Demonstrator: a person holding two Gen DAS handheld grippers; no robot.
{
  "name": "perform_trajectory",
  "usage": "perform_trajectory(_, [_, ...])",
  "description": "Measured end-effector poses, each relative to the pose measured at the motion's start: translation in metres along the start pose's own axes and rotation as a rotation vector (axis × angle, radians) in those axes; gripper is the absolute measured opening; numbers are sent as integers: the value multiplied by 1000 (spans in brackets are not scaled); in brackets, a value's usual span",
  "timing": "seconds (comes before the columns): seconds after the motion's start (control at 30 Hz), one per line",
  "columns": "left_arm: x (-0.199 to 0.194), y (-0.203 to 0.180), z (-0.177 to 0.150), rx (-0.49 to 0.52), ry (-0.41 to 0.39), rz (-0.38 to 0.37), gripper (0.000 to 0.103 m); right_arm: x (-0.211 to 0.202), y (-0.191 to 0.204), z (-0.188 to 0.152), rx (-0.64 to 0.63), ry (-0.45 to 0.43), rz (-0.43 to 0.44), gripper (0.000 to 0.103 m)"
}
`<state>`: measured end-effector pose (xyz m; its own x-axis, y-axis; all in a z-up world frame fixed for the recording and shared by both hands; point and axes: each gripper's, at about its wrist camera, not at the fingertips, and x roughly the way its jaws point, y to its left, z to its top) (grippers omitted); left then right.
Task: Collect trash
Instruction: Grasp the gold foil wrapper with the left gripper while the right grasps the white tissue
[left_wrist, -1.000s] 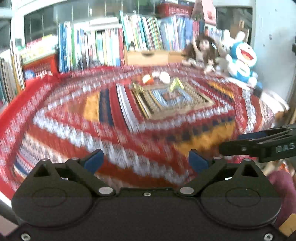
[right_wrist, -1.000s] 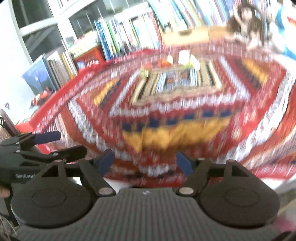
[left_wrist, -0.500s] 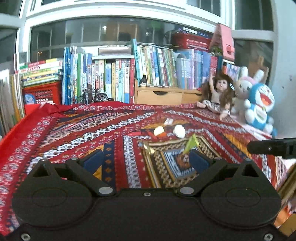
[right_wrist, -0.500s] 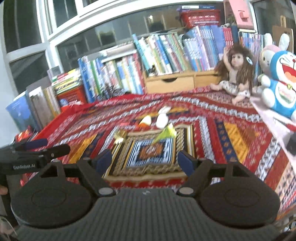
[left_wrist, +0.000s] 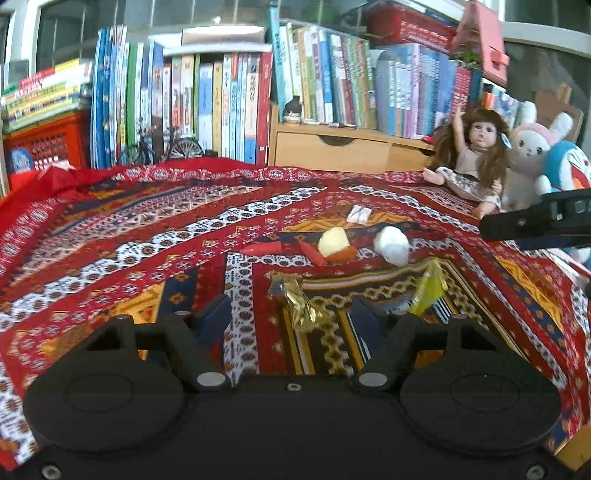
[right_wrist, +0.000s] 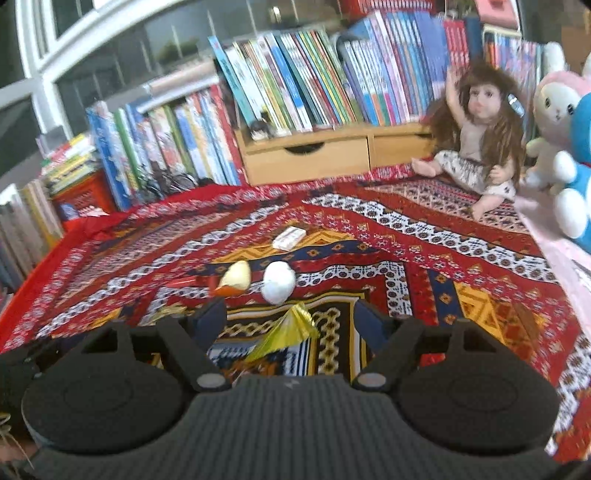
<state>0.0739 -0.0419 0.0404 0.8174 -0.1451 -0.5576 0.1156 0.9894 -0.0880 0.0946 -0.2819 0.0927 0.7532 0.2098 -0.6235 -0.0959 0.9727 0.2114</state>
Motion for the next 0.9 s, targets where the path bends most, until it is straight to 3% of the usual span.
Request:
perform_trajectory(0.23, [42, 11, 4, -66, 53, 2, 66, 58, 5, 15, -8, 72, -29, 79])
perform_trajectory(0.4, [56, 11, 3, -67, 75, -11, 44, 88, 13, 20, -7, 101, -19, 73])
perform_trajectory(0.53, [59, 7, 1, -41, 63, -9, 23, 107, 17, 23, 6, 127, -18, 60])
perform_trajectory(0.73, [52, 2, 2, -12, 39, -27, 20, 125, 20, 22, 31, 172, -28, 32])
perform_trajectory(0.9, [42, 2, 4, -13, 29, -46, 19, 117, 17, 21, 65, 164, -32, 30])
